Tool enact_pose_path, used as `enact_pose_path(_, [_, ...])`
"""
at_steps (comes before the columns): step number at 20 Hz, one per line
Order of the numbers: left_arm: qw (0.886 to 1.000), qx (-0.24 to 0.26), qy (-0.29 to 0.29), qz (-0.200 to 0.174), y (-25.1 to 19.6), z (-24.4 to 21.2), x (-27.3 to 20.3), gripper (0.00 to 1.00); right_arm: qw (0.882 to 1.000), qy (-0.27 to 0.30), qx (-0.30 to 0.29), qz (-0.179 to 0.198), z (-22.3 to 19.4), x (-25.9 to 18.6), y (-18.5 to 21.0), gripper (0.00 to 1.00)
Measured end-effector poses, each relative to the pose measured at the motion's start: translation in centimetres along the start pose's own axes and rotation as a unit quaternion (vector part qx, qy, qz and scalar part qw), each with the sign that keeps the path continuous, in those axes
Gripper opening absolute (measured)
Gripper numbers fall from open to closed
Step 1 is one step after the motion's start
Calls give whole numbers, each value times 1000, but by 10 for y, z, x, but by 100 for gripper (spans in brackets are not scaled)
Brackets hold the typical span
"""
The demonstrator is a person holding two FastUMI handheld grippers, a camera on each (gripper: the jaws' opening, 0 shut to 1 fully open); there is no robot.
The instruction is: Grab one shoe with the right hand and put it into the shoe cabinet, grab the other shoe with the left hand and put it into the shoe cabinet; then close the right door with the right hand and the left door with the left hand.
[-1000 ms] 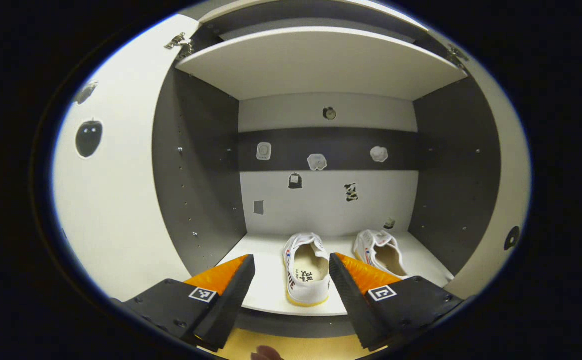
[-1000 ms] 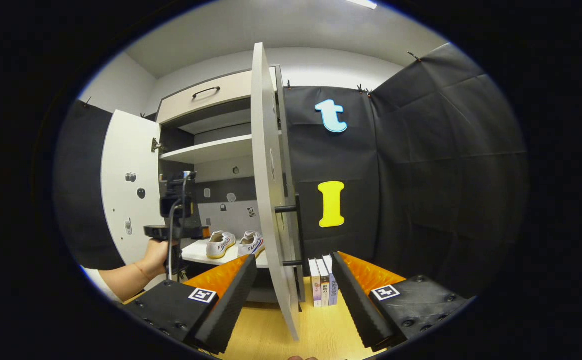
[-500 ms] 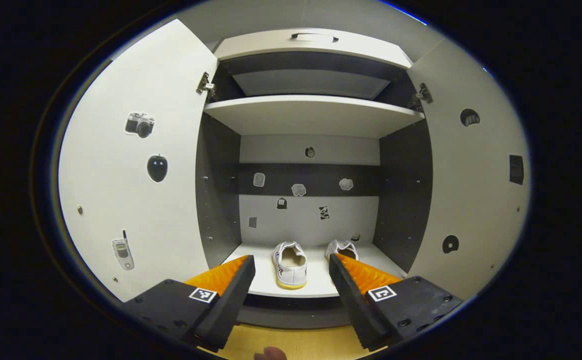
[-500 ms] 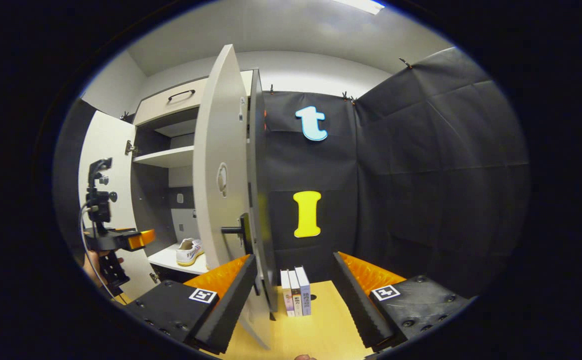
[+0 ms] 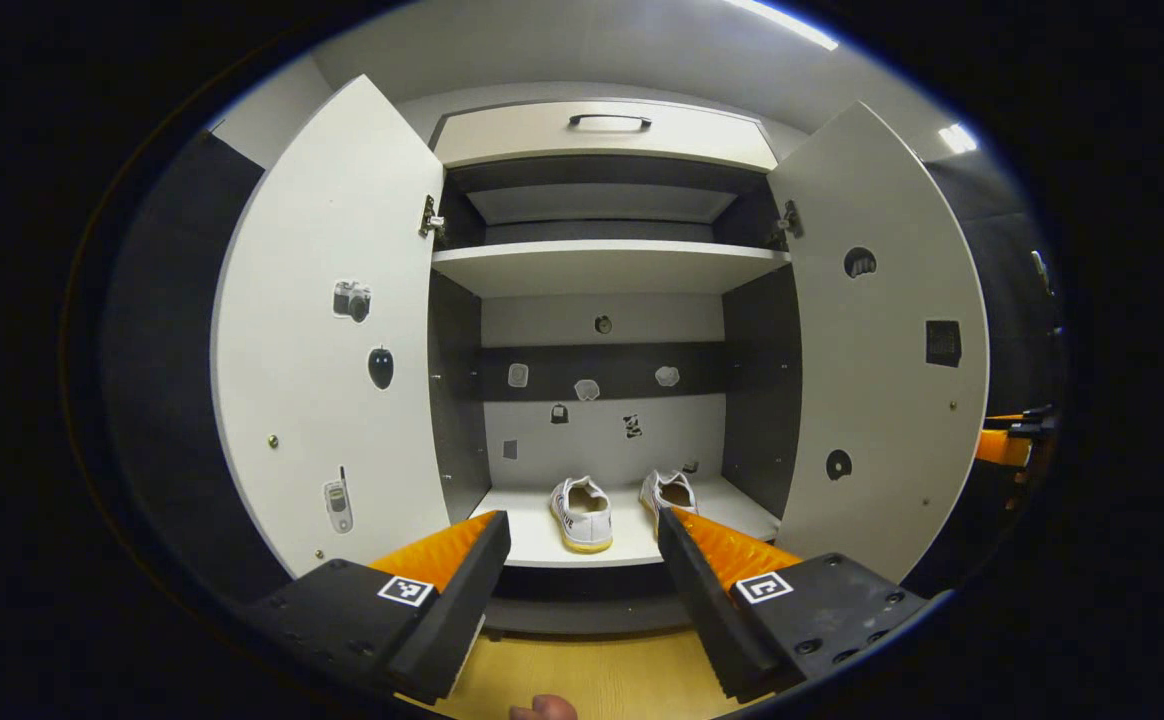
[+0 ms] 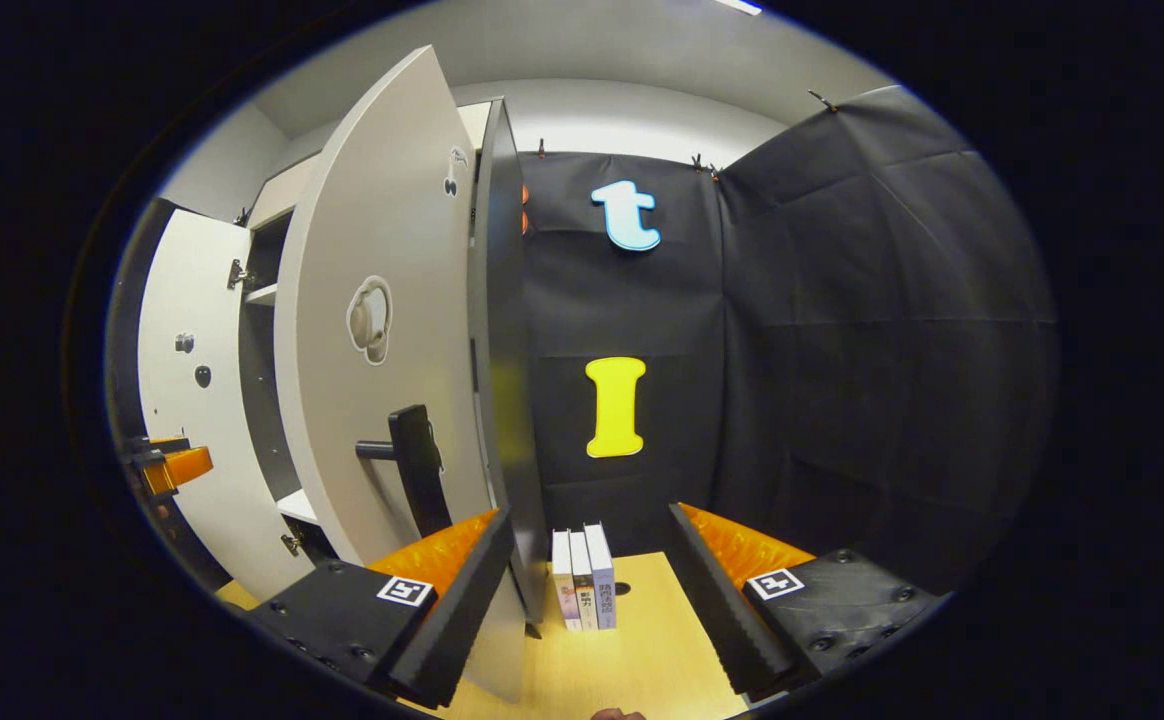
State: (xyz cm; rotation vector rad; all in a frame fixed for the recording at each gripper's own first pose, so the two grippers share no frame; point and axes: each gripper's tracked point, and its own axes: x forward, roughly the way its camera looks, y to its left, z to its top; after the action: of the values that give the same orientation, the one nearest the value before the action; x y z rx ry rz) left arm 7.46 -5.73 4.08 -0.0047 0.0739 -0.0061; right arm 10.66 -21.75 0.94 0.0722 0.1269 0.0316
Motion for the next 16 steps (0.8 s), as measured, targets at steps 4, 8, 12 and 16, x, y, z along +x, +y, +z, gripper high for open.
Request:
enact_pose_path(4, [1000, -3, 3, 5, 20, -9, -25, 94, 1000, -8, 2, -6, 3, -3, 6, 95])
enact_pose_path(8, [1000, -2, 13, 12, 50, -21, -42, 93, 1000, -11, 14, -22, -1, -7, 15, 98])
enact_pose_path(12, [1000, -11, 6, 26, 85, -20, -60, 94, 999, -17, 6, -39, 0, -12, 29, 97])
enact_pose_path(16, [999, -16, -2, 46, 122, -17, -75, 94, 1000, -14, 9, -20, -5, -15, 65, 98])
